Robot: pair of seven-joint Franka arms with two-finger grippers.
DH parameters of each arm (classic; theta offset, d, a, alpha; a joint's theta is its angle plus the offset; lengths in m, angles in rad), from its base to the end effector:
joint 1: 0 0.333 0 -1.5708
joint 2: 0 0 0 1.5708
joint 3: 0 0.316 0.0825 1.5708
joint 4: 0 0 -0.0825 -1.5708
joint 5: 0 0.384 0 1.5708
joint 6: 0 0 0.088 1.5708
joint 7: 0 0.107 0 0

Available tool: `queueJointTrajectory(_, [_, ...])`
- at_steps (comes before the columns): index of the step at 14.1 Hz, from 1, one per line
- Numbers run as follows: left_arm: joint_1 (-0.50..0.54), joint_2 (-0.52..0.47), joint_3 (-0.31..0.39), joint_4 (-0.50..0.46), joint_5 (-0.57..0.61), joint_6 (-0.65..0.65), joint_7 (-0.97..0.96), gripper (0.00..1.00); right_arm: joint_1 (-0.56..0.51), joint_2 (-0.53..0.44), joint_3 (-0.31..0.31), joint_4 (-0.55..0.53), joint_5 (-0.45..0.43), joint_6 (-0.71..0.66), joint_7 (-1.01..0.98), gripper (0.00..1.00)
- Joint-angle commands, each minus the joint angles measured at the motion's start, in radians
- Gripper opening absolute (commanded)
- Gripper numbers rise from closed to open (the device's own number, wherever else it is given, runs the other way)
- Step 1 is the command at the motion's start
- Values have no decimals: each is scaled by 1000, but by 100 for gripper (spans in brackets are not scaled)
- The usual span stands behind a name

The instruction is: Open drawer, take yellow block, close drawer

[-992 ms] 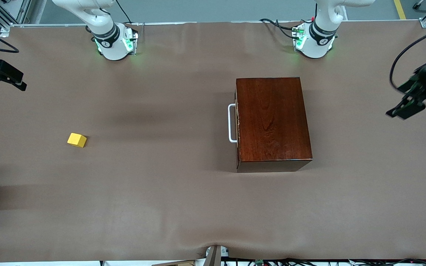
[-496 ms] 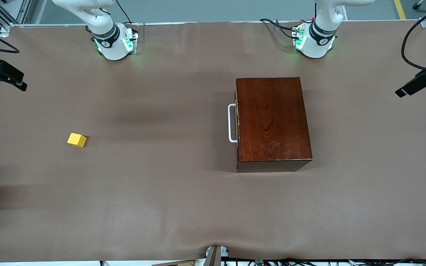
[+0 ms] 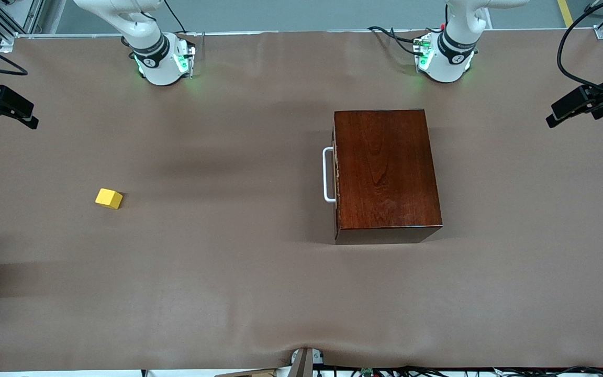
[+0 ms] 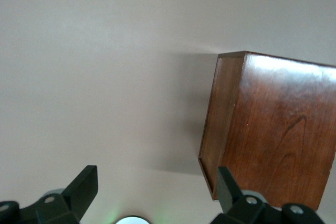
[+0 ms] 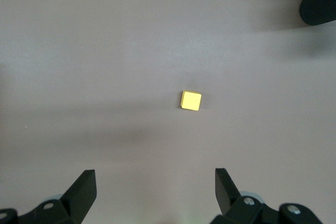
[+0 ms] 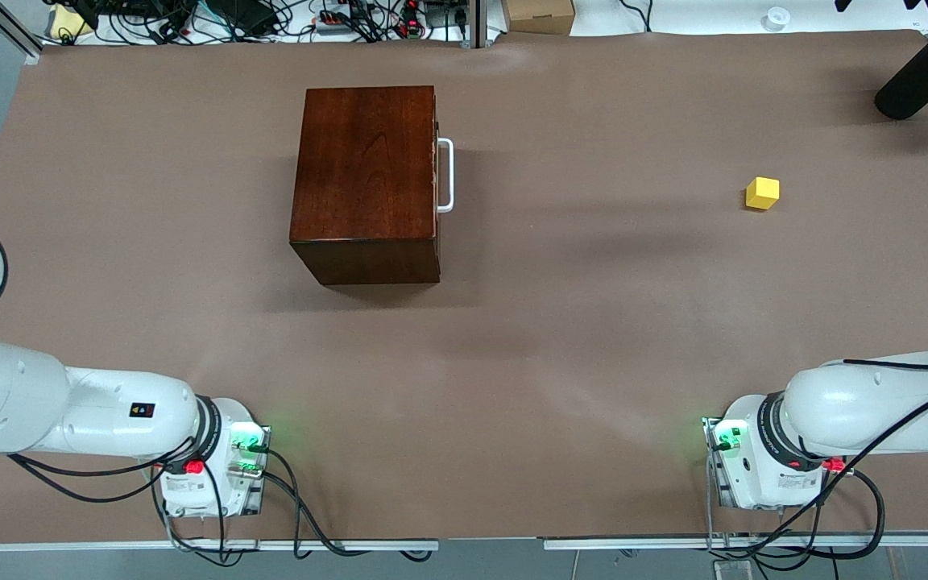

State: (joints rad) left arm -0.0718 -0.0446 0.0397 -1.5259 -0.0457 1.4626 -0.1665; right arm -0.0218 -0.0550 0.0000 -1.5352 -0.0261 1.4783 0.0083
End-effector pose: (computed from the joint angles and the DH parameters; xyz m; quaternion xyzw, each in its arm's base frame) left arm 0.5290 -0.0217 0.6603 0.9976 0.0649 -0.0117 0.0226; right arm 0.5276 -0.0145 0.6628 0.9998 -0.0162 -0.0010 0.0130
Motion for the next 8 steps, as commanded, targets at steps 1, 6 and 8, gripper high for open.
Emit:
queueJointTrajectory(1, [17, -11, -41, -2, 39, -34, 83, 100, -4, 0, 3, 6, -3, -6, -1, 100])
queueJointTrajectory(6, [17, -11, -52, -3, 78, -44, 183, 100, -6, 1, 2, 6, -3, -6, -1, 100])
queueJointTrajectory(8, [23, -6, -54, 1, 84, -44, 174, 100, -4, 3, 2, 6, -3, -6, -1, 100])
